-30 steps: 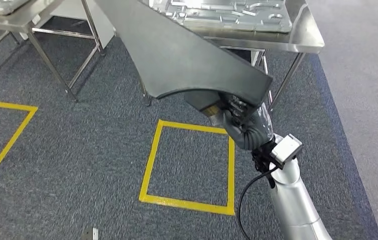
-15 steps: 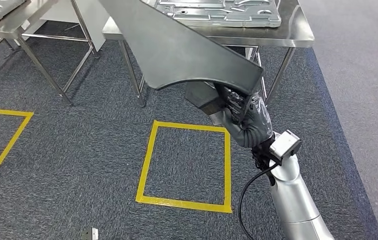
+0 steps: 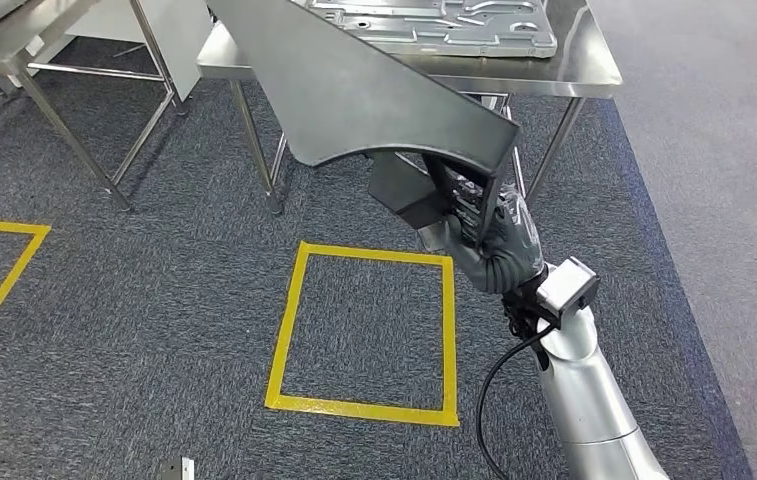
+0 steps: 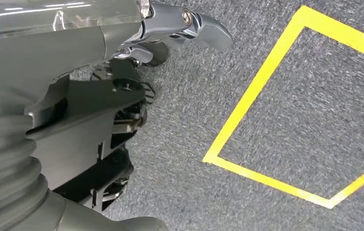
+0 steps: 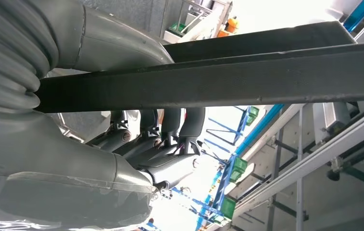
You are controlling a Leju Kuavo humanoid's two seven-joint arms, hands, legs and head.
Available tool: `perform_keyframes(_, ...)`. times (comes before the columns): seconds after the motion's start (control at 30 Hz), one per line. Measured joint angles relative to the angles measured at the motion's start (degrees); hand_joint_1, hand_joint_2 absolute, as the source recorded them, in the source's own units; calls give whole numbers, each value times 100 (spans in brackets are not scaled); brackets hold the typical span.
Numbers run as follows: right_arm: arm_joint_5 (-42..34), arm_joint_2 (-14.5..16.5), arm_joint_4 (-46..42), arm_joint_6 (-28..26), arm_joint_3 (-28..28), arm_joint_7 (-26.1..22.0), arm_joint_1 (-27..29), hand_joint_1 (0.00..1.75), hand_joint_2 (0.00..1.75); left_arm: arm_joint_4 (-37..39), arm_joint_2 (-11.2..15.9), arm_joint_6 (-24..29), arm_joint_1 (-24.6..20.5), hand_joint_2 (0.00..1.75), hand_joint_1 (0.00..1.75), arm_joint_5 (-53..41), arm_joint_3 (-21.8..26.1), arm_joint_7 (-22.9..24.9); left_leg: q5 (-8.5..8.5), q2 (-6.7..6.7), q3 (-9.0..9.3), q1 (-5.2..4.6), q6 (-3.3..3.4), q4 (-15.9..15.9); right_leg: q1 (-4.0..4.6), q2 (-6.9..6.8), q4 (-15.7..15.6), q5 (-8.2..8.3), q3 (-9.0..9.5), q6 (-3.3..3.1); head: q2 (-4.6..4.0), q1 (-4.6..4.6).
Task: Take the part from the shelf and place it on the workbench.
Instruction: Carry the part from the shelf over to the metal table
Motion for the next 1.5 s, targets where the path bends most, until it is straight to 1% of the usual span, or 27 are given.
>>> perform_keyframes(0.03, 0, 0, -1, -3, -1, -1, -3, 175, 175, 0, -4, -1, -4, 175, 0, -2, 1, 4, 17, 8, 16, 15, 26, -32, -1, -11, 237, -143, -106, 22, 0, 4)
perform_keyframes(0.1, 1, -1, 3, -6, 0, -2, 13, 175, 175, 0, -8, -4, -7, 175, 0, -3, 1, 14, 18, 17, 19, 2, 50, -37, -18, -24, 988, -497, -466, 51, 1, 8)
perform_keyframes(0.13, 2, -2, 8, -8, 0, -2, 31, 175, 175, 0, -9, -7, -3, 175, 0, -2, 1, 22, 16, 19, 18, -1, 51, -34, -28, -26, 1308, -596, -628, 64, 1, 8)
perform_keyframes(0.17, 3, -4, 12, -8, 0, -2, 49, 175, 175, 0, -9, -11, 0, 175, 0, -1, 1, 30, 14, 20, 18, -2, 50, -30, -39, -30, 1450, -590, -711, 75, 1, 9)
perform_keyframes(0.2, 4, -7, 14, -9, 0, -1, 59, 175, 175, 0, -10, -15, 1, 175, 0, -1, 1, 39, 9, 19, 19, -2, 44, -22, -51, -38, 1356, -473, -679, 81, 1, 9)
perform_keyframes(0.27, 6, -9, 14, -10, -1, -1, 58, 175, 175, 0, -15, -20, 0, 175, 0, -2, 1, 52, -13, 17, 22, -2, 16, 9, -72, -73, 621, -74, -342, 76, 1, 10)
perform_keyframes(0.33, 7, -9, 13, -10, 0, -2, 45, 175, 175, 0, -22, -21, -4, 175, 0, -3, 1, 56, -44, 14, 8, -25, -35, 53, -57, -97, 4, 147, -56, 33, 1, 5)
perform_keyframes(0.43, 8, -15, 14, -11, -1, -2, 36, 175, 175, 0, -23, -23, -7, 175, 0, -6, 1, 55, -56, 23, 1, -42, -126, 60, -34, -72, -120, 165, -16, -66, 1, 2)
perform_keyframes(0.5, 8, -17, 13, -12, -1, -2, 31, 175, 175, 0, -23, -25, -11, 175, 0, -8, 1, 50, -157, 27, -47, -27, -187, 183, -53, -64, -149, 185, -4, -135, 1, -3)
perform_keyframes(0.53, 8, -17, 12, -12, -1, -3, 27, 175, 175, 0, -22, -26, -13, 175, 0, -8, 1, 48, -293, 26, -135, -18, -212, 395, -62, -65, -164, 194, 3, -165, 0, -7)
perform_keyframes(0.6, 8, -17, 13, -11, -1, -5, 28, 175, 175, 0, -22, -28, -8, 175, 0, -9, 1, 43, -672, 24, -462, -9, -249, 1138, -56, -66, -167, 193, 5, -201, 0, -17)
perform_keyframes(0.67, 11, -17, 15, -10, -1, -5, 37, 175, 175, 0, -22, -30, -1, 175, 0, -9, 1, 32, -844, 25, -727, -7, -263, 1710, -42, -60, -164, 189, 6, -210, 0, -18)
perform_keyframes(0.7, 13, -17, 15, -11, -1, -5, 39, 175, 175, 0, -22, -33, 0, 175, 0, -9, 1, 24, -769, 25, -722, -7, -255, 1694, -36, -53, -162, 187, 9, -210, 1, -19)
perform_keyframes(0.73, 16, -17, 14, -13, -1, -5, 40, 175, 175, 0, -22, -36, 0, 175, 0, -9, 1, 15, -597, 24, -603, -8, -237, 1443, -31, -45, -160, 184, 18, -207, 1, -19)
perform_keyframes(0.77, 19, -17, 11, -15, -1, -5, 39, 175, 175, 0, -22, -42, -1, 175, 0, -9, 1, 7, -382, 21, -407, -10, -207, 1033, -27, -36, -159, 177, 29, -198, 1, -19)
perform_keyframes(0.83, 21, -17, 3, -22, -1, -5, 37, 175, 175, 0, -21, -55, -9, 175, 0, -9, 1, -3, -131, 7, -53, -31, -142, 310, -10, -22, -152, 165, 36, -158, 1, -18)
perform_keyframes(0.87, 24, -17, 0, -25, 0, -4, 40, 175, 175, 0, -20, -62, -10, 175, 0, -9, 1, -4, -100, 0, 31, -45, -118, 130, -5, -19, -150, 163, 32, -131, 1, -17)
perform_keyframes(1.0, 39, -17, -19, -31, 0, 4, 61, 175, 175, 0, -22, -76, -7, 175, 0, -6, 1, -3, -86, -1, 68, -37, -18, 23, -17, -24, -107, 119, 12, -6, 1, -9)
perform_keyframes(1.07, 41, -17, -40, -34, 0, 10, 60, 175, 175, 0, -26, -85, -17, 175, 0, -7, 1, -1, -64, 10, 94, -16, 39, -20, -29, -37, 323, -137, -183, 43, 1, 0)
perform_keyframes(1.13, 45, -18, -47, -38, -1, 16, 75, 175, 175, 0, -26, -90, -21, 175, 0, -5, 1, 1, -70, 16, 95, -20, 64, -20, -36, -44, 1090, -476, -563, 79, 1, 6)
perform_keyframes(1.17, 48, -20, -47, -40, -1, 19, 90, 175, 175, 0, -25, -91, -19, 175, 0, -5, 1, 1, -74, 16, 97, -21, 68, -18, -41, -46, 1378, -551, -714, 92, 1, 6)
perform_keyframes(1.2, 52, -21, -47, -41, -1, 22, 100, 175, 175, 0, -25, -91, -18, 175, 0, -4, 1, 1, -79, 15, 100, -21, 67, -15, -46, -50, 1468, -515, -774, 100, 0, 6)
perform_keyframes(1.23, 55, -23, -48, -42, -1, 23, 103, 175, 175, 0, -26, -91, -17, 175, 0, -4, 1, 1, -87, 13, 108, -20, 61, -8, -50, -54, 1333, -376, -722, 101, 1, 7)
perform_keyframes(1.3, 58, -24, -49, -43, -1, 24, 95, 175, 175, 0, -27, -93, -18, 175, 0, -5, 1, 2, -125, 7, 132, -19, 30, 19, -56, -76, 577, 25, -368, 82, 0, 7)
perform_keyframes(1.33, 61, -24, -51, -44, 0, 24, 89, 175, 175, 0, -27, -95, -19, 175, 0, -5, 1, 2, -150, 3, 134, -29, 4, 44, -47, -83, 225, 150, -201, 54, 1, 5)
perform_keyframes(1.4, 68, -25, -58, -51, 0, 26, 89, 175, 175, 0, -26, -95, -21, 175, 0, -5, 1, 9, -182, 3, 128, -48, -54, 68, -26, -86, -93, 199, -58, -15, 1, 1)
perform_keyframes(1.5, 78, -26, -76, -66, 1, 28, 90, 175, 175, 0, -25, -95, -22, 175, 0, -4, 1, 22, -230, 13, 130, -48, -150, 83, -26, -68, -140, 198, -34, -120, 0, -2)
